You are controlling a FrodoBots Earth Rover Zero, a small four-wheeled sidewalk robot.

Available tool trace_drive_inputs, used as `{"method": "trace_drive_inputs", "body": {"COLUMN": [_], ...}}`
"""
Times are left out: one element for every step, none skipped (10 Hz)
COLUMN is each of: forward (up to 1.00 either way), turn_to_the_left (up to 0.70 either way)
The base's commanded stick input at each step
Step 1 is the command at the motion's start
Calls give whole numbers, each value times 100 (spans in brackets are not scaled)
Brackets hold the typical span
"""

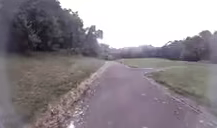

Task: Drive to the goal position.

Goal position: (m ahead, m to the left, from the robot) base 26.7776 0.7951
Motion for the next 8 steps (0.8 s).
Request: {"method": "trace_drive_inputs", "body": {"forward": [85,85,85,85,85,85,85,85], "turn_to_the_left": [-9,0,0,0,0,0,0,0]}}
